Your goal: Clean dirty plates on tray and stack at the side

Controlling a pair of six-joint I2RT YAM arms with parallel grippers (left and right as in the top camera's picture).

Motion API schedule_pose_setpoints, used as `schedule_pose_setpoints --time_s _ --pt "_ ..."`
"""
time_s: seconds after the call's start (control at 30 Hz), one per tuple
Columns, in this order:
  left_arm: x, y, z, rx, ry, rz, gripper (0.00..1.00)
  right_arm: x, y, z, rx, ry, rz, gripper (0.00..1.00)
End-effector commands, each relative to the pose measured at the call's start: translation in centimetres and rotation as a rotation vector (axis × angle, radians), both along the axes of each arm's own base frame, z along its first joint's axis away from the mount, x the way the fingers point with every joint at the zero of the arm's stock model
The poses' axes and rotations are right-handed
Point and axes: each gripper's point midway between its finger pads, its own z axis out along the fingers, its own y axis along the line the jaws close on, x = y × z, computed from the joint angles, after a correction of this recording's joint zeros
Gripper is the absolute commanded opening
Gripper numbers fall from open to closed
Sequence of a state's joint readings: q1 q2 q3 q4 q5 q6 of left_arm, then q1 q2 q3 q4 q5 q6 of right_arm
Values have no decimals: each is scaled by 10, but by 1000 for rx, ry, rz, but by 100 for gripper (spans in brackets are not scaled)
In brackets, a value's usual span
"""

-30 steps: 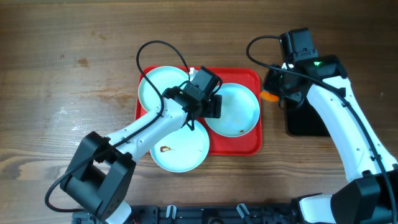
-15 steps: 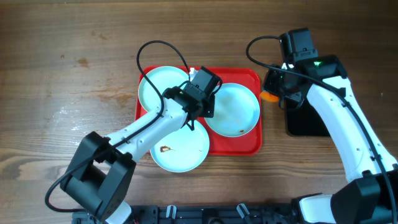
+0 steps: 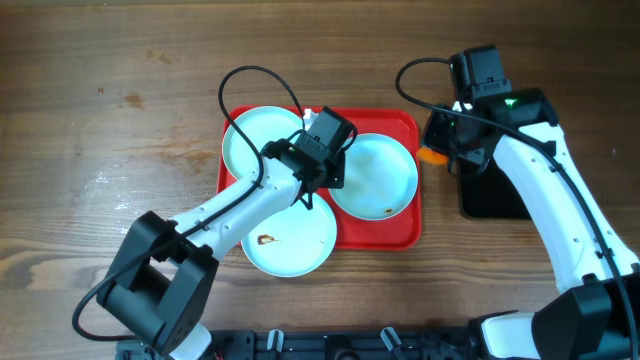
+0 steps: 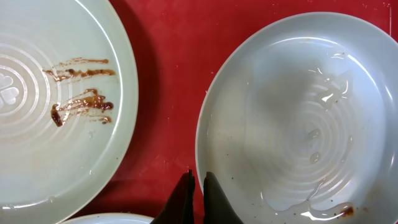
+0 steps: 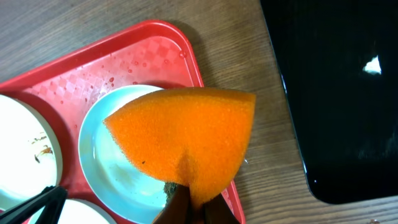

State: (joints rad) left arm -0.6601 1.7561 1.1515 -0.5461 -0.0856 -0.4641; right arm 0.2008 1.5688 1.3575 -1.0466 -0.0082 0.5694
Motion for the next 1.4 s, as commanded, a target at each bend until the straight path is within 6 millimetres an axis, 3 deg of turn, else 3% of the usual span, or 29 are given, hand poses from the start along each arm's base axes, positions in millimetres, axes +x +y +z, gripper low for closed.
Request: schedule_pose_setpoints --time_s 0.0,0.07,0.1,0.4,0.43,0.47,0.5,0.67,1.0,1.03,1.07,1.13,1.3,1.33,1.37 --pt "0 2 -6 11 9 25 49 -1 2 6 11 -5 21 4" --pt "-6 2 -8 8 37 18 71 -1 2 6 11 -5 21 4" --pt "-8 4 -9 14 47 16 100 -1 2 6 12 -5 20 4" --pt "-11 6 -10 25 60 17 100 -2 2 6 15 -2 22 4" --pt "-11 6 -10 25 60 17 88 -2 2 6 15 -2 22 4" --pt "-11 6 -10 25 60 17 43 -2 2 6 14 -2 22 4" --pt "-11 6 -10 25 61 17 4 -2 2 6 14 -2 22 4" --pt "-6 -12 -5 -62 45 3 4 -2 2 5 14 -1 23 4" --pt "-6 -11 -5 -82 59 60 4 -2 2 5 13 0 23 4" --pt "-6 -11 -5 -81 59 60 21 -2 2 5 13 0 23 4" --pt "-7 -11 -5 -80 61 59 57 -2 2 5 13 0 23 4" --pt "-6 -11 -5 -81 59 59 100 -3 2 5 13 1 24 4" --pt "-7 -11 -5 -79 61 59 100 -3 2 5 11 2 30 4" --pt "-7 -11 -5 -80 61 59 95 -3 2 5 11 1 30 4" --pt "-7 -11 -5 -80 61 59 37 -3 2 5 11 1 30 4"
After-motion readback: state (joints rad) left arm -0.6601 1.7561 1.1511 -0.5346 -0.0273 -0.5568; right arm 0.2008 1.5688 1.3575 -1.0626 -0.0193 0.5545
